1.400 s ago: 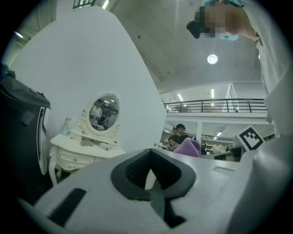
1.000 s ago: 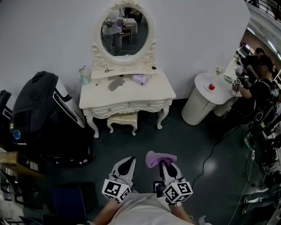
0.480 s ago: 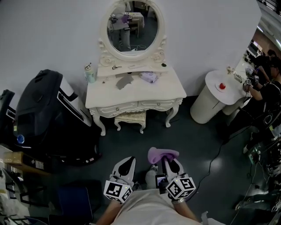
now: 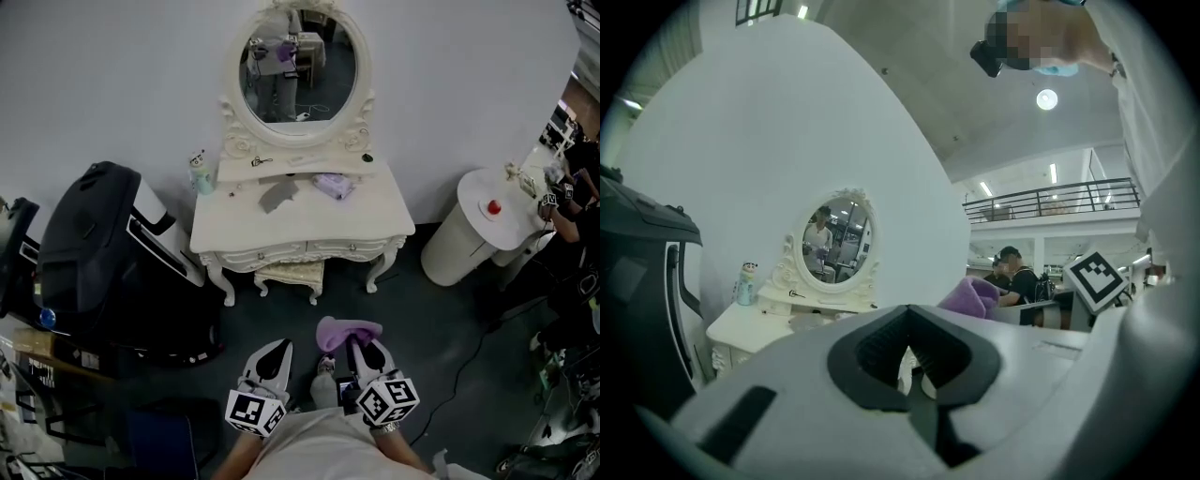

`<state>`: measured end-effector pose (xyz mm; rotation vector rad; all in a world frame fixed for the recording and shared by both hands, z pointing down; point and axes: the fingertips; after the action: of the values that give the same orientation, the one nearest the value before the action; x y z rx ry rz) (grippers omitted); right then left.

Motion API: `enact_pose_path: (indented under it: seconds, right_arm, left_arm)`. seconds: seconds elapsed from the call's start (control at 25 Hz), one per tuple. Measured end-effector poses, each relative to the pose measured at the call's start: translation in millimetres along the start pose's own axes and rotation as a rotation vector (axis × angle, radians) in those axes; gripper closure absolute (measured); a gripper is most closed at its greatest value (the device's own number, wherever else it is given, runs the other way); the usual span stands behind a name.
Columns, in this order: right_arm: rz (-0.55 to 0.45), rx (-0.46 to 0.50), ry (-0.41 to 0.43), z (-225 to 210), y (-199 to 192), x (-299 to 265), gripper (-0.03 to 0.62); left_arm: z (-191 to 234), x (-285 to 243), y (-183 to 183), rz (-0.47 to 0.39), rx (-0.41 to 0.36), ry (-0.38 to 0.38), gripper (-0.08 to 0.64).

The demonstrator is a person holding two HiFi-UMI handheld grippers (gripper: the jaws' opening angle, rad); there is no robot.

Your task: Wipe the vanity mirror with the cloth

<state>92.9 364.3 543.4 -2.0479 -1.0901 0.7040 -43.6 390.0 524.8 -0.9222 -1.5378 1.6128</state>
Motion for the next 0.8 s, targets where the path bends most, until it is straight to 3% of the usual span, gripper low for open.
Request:
enact_pose_path:
  seconds: [0.4, 0.64, 0.8]
  right_arm:
    - [0.038, 0.019, 0.085, -37.8, 76.9, -118.7, 0.522]
    - [0.024, 0.031, 0.131, -67.7, 127.4, -169.1, 0.522]
    - [0.043, 0.007, 0.134, -82.3, 138.2, -197.1, 0.522]
  left_arm:
    - [52.9, -119.3, 27.0, -0.021, -0.002, 0.082, 0.560]
    - [60.1, -185.8, 48.0, -0.066, -0.036, 0.104, 0.560]
    - [66.8, -208.0, 53.0, -0.062, -0.045, 0.127, 0.560]
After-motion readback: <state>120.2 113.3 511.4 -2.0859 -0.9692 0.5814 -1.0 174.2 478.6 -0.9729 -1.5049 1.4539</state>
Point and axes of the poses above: the fingertips, and each gripper's own axes: x backward along the fingers, z to its left, y out of its top, and after that the axes turned 11 degrees about -x, right-handed
